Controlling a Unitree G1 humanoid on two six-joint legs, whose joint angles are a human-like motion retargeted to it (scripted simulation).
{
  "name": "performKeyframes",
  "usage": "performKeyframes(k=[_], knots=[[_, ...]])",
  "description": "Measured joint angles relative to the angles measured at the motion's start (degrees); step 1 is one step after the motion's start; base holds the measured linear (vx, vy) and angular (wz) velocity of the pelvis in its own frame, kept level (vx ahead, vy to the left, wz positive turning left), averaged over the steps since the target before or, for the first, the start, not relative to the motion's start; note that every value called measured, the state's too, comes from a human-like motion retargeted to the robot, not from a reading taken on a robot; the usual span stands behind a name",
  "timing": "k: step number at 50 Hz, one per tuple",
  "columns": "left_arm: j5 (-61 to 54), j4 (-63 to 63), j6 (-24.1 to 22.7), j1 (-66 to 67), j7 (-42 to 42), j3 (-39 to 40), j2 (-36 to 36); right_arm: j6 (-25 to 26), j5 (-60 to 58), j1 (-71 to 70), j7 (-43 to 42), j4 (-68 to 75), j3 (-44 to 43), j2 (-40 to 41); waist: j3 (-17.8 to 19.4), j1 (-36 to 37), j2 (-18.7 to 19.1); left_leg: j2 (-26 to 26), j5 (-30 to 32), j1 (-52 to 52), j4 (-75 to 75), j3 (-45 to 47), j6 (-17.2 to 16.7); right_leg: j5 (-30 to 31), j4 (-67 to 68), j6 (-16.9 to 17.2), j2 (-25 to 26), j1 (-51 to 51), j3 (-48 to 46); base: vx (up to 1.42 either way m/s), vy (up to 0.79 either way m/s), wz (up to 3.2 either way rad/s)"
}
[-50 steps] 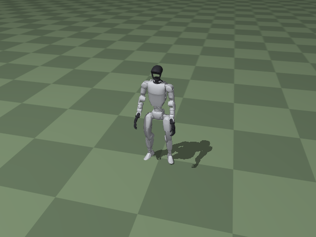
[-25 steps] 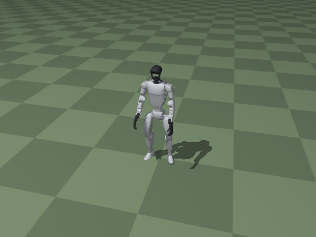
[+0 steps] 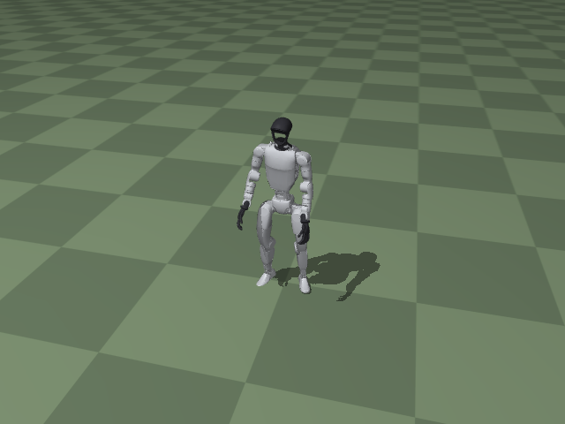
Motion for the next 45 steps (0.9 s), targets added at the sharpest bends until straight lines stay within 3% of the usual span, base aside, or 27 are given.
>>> performKeyframes(k=[20, 45], knots=[[-2.6, -0.3, -1.6, -0.2, -0.2, -1.4, 0.7, 0.0, 5.0, 3.3, 0.3, 6.0, -4.0, 2.2, -1.3, 6.0, 0.9, -0.9, 0.1, 0.1, -0.3, -1.0, 0.8, -0.5, 0.7, 0.5, -0.9, 0.2, -0.4, 0.0, 0.0, 0.04], [-2.9, 1.5, -1.0, 0.4, -0.5, -1.4, 0.4, -0.5, 5.5, 2.0, -0.1, 2.5, -4.6, 1.2, -1.0, 5.9, -0.1, -0.9, 0.5, 0.3, -0.7, -0.9, 0.9, -0.3, 0.7, 0.3, -0.7, 0.1, 0.0, 0.0, 0.0, 0.01]])
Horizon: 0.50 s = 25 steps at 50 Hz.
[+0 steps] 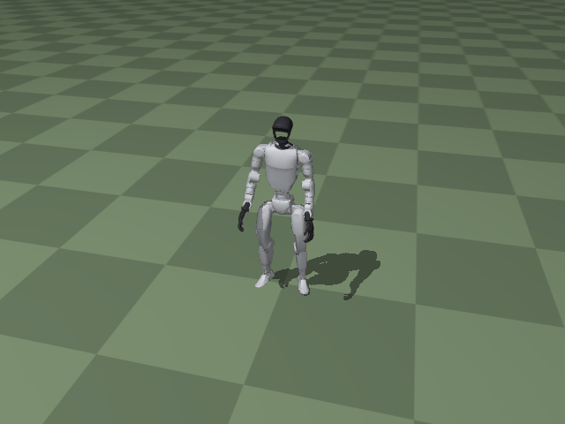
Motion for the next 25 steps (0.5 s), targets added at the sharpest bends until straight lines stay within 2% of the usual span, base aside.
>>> performKeyframes(k=[14, 25], knots=[[2.8, -0.5, 0.5, 1.4, -1.0, 2.1, 2.0, -0.3, -1.2, -1.3, -0.9, 0.1, 2.3, 1.2, 0.7, -4.2, -0.2, 0.5, 0.0, 0.4, 0.4, 0.3, -0.4, 0.0, 0.2, -0.5, 0.4, 0.3, 0.3, 0.0, 0.0, 0.0], [0.0, 0.2, -0.1, -0.6, 0.7, -0.8, 1.9, -0.2, -0.9, 1.6, 0.4, -2.7, -0.4, -0.1, 1.7, -4.2, 0.7, 0.2, 0.2, 0.8, 0.2, 2.1, 0.2, 0.5, 0.4, 0.8, 0.4, -0.6, 2.1, -0.01, 0.0, -0.09]])
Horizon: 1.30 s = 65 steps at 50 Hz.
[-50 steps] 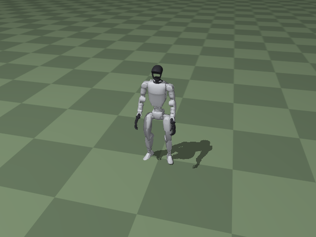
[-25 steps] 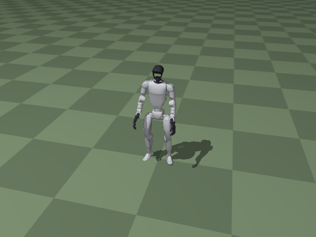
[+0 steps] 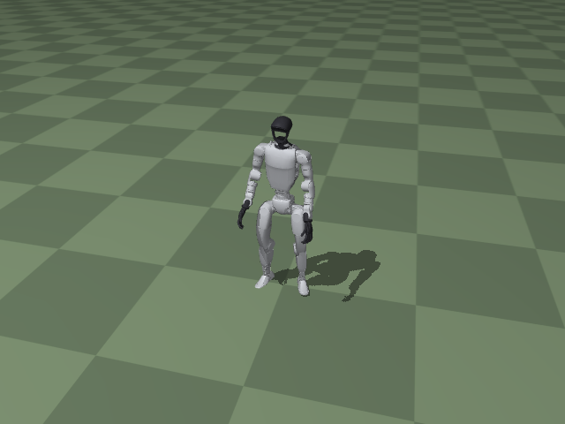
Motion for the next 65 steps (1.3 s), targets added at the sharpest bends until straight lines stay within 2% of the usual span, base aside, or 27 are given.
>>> performKeyframes(k=[11, 26, 35, 43, 65], knots=[[1.6, -1.5, -0.2, -3.5, -1.0, -0.7, -1.7, 1.3, 2.2, 2.9, 1.1, 9.5, 0.4, 0.6, -0.8, 2.8, -0.6, -0.3, 0.5, -1.1, -0.2, -2.2, -0.4, -0.3, 0.1, -0.6, -0.5, 0.0, -2.0, 0.0, 0.01, 0.16], [2.8, 0.7, 0.6, 1.3, -0.2, 0.8, -1.9, -0.2, -0.1, -1.1, -1.2, 1.1, 0.3, -0.2, -0.8, -0.5, 0.7, 0.0, 0.1, -0.2, 0.3, -1.4, -0.5, -0.3, -0.1, -1.1, -0.2, 0.8, -1.3, 0.0, 0.0, -0.04], [-0.7, 0.6, -0.2, 0.8, 0.8, -0.4, -1.5, -0.1, 0.6, -2.6, -1.6, 0.4, 0.9, 0.2, -1.3, 2.1, 0.0, -0.1, 0.3, -0.3, -0.1, -0.6, 0.1, 0.0, 0.0, 0.1, -0.2, 0.0, -0.5, 0.0, 0.0, -0.04], [-0.2, -1.1, -0.7, -0.3, 0.8, -0.3, -1.1, 0.0, 0.7, -1.1, -1.9, 3.8, 2.2, 1.3, -2.1, 4.6, -0.7, -0.3, 0.6, -1.0, -0.1, -2.4, -0.1, -0.4, 0.0, -0.3, -0.6, 0.3, -2.2, 0.01, 0.0, 0.17], [0.5, 0.4, -0.2, 2.8, 0.1, 0.5, -1.6, 0.2, -1.4, 0.7, -0.8, 3.4, 2.7, 0.3, -2.3, 4.8, -1.1, -0.4, 0.6, -1.4, -0.1, -3.3, -0.3, -0.5, -0.1, -0.8, -0.7, 0.5, -3.1, 0.0, 0.0, 0.05]])
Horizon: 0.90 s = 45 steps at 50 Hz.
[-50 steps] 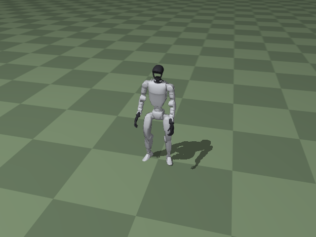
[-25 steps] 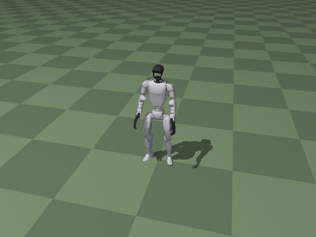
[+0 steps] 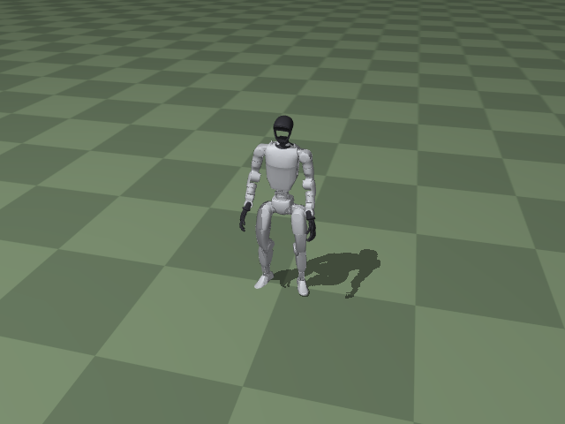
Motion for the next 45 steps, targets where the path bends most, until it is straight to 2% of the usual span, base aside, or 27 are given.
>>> performKeyframes(k=[12, 22, 33, 45], knots=[[1.8, -0.8, 0.4, 0.8, -0.8, 2.3, 0.7, -0.1, -0.6, -1.2, -0.3, -1.5, 1.3, 0.6, 0.7, -1.6, -0.2, 0.5, -0.1, 0.2, 0.1, 1.2, -0.4, 0.3, -0.1, -0.3, 0.6, -0.4, 1.1, 0.0, 0.0, 0.0], [1.2, -0.6, 1.0, 0.3, -1.1, 2.1, -0.1, 0.3, -1.2, -2.9, -0.3, -2.1, 0.9, 0.5, 0.5, -5.2, 1.0, 0.7, -0.4, 0.6, 0.1, 2.8, -0.1, 0.6, -0.2, 0.0, 1.0, -0.9, 2.6, 0.0, 0.0, -0.06], [-1.6, -1.5, 0.0, -4.5, 0.4, -1.3, -1.8, 1.3, -1.5, -1.8, 1.4, 0.9, -1.2, -1.0, 0.1, -2.7, 3.3, 0.9, -0.1, 0.9, -0.6, 4.8, 0.1, 1.2, 0.0, 0.9, 1.8, -2.2, 4.6, -0.01, -0.01, -0.13], [2.6, -3.9, 1.1, -5.7, -0.9, 0.4, -1.6, 1.4, -2.5, -0.5, 1.5, 1.5, -0.4, -2.1, 1.5, -3.6, 3.1, 0.5, -0.2, 0.7, -0.1, 3.3, -0.3, 0.5, 0.2, 0.1, 0.8, -1.4, 3.3, 0.0, 0.0, 0.01]])
